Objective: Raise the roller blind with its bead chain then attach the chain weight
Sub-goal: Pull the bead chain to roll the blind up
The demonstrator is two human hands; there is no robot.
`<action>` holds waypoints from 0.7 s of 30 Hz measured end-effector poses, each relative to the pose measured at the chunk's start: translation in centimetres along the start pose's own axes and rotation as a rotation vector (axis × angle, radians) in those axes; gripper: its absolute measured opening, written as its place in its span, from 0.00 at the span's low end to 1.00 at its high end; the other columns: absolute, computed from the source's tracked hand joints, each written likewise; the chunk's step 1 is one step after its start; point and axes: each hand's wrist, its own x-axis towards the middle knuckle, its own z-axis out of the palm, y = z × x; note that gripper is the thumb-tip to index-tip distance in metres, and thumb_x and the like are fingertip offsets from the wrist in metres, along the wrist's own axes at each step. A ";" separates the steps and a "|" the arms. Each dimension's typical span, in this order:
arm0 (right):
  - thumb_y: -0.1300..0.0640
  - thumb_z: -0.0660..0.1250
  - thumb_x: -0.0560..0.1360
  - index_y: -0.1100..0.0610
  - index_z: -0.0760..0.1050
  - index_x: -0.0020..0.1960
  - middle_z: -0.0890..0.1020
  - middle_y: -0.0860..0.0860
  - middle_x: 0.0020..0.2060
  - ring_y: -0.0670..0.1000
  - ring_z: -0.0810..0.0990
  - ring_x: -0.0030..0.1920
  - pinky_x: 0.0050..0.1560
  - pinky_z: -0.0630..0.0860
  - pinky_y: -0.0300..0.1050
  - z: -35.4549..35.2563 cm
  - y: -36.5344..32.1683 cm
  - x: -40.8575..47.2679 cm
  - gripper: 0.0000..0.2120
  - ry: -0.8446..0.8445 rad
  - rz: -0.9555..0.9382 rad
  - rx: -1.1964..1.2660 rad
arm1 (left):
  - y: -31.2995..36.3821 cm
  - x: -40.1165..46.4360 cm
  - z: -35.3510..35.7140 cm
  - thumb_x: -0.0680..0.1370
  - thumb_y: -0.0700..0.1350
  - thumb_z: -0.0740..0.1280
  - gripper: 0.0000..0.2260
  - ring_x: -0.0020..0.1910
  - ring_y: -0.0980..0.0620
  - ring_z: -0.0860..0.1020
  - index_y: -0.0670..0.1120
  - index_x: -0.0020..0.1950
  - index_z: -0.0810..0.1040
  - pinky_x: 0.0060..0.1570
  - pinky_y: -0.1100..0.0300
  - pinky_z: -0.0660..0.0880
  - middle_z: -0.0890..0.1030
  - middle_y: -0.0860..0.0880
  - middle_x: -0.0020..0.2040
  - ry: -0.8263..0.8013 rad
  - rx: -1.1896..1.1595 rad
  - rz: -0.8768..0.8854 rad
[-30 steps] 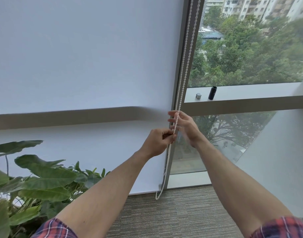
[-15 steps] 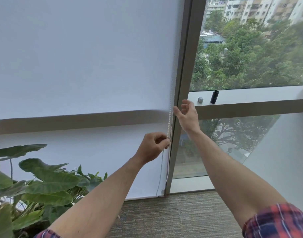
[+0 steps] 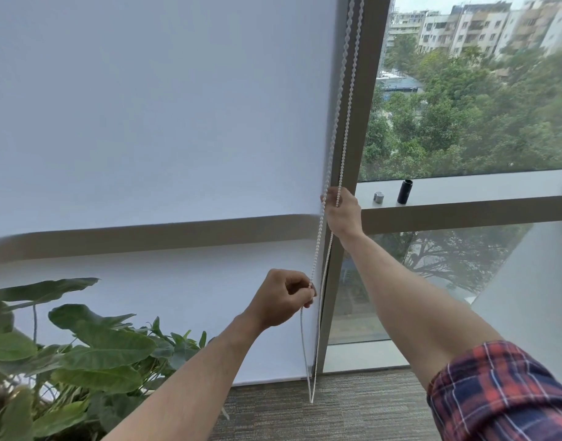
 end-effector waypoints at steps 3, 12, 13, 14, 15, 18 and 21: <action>0.54 0.66 0.80 0.55 0.81 0.50 0.84 0.52 0.41 0.45 0.80 0.39 0.42 0.74 0.41 -0.2 -0.3 -0.9 0.06 0.020 -0.068 0.111 | -0.3 0.1 -0.1 0.73 0.38 0.65 0.07 0.34 0.47 0.82 0.40 0.38 0.83 0.39 0.50 0.80 0.84 0.47 0.33 0.037 -0.005 -0.020; 0.42 0.61 0.80 0.58 0.80 0.48 0.65 0.46 0.24 0.45 0.60 0.24 0.26 0.57 0.40 -3.0 -0.9 -6.4 0.21 -0.093 -0.081 0.579 | -0.6 2.3 -0.3 0.77 0.44 0.67 0.07 0.38 0.47 0.82 0.44 0.41 0.82 0.44 0.49 0.80 0.84 0.47 0.36 0.171 0.087 -0.115; 0.40 0.57 0.81 0.58 0.80 0.49 0.65 0.47 0.24 0.45 0.59 0.24 0.25 0.55 0.41 -3.3 -0.8 -6.8 0.24 -0.086 -0.076 0.615 | -0.6 2.6 -0.2 0.78 0.45 0.67 0.08 0.38 0.46 0.81 0.44 0.41 0.82 0.44 0.48 0.79 0.84 0.46 0.36 0.181 0.123 -0.116; 0.40 0.54 0.82 0.58 0.80 0.48 0.65 0.47 0.24 0.46 0.59 0.24 0.25 0.54 0.42 -3.6 -0.8 -7.2 0.25 -0.072 -0.070 0.644 | -0.6 3.0 -0.1 0.78 0.46 0.66 0.09 0.38 0.46 0.80 0.44 0.42 0.82 0.43 0.48 0.79 0.83 0.46 0.36 0.192 0.151 -0.121; 0.40 0.53 0.82 0.57 0.80 0.47 0.66 0.47 0.24 0.46 0.60 0.24 0.25 0.55 0.41 -3.9 -0.7 -7.6 0.25 -0.057 -0.065 0.663 | -0.5 3.3 0.0 0.78 0.46 0.66 0.10 0.36 0.47 0.79 0.44 0.42 0.81 0.42 0.48 0.77 0.82 0.46 0.35 0.204 0.169 -0.132; 0.48 0.55 0.84 0.57 0.79 0.42 0.65 0.45 0.23 0.44 0.60 0.23 0.23 0.58 0.37 -4.4 -0.4 -8.7 0.21 -0.044 -0.065 0.654 | -0.3 4.1 0.3 0.79 0.47 0.65 0.11 0.32 0.54 0.74 0.45 0.40 0.79 0.38 0.54 0.73 0.78 0.51 0.31 0.231 0.177 -0.155; 0.51 0.56 0.84 0.57 0.75 0.38 0.64 0.44 0.22 0.43 0.59 0.22 0.22 0.59 0.36 -4.4 -0.3 -9.6 0.20 -0.078 -0.089 0.589 | 0.2 4.9 0.9 0.79 0.46 0.65 0.08 0.37 0.54 0.77 0.45 0.45 0.81 0.41 0.59 0.72 0.80 0.52 0.36 0.273 0.132 -0.143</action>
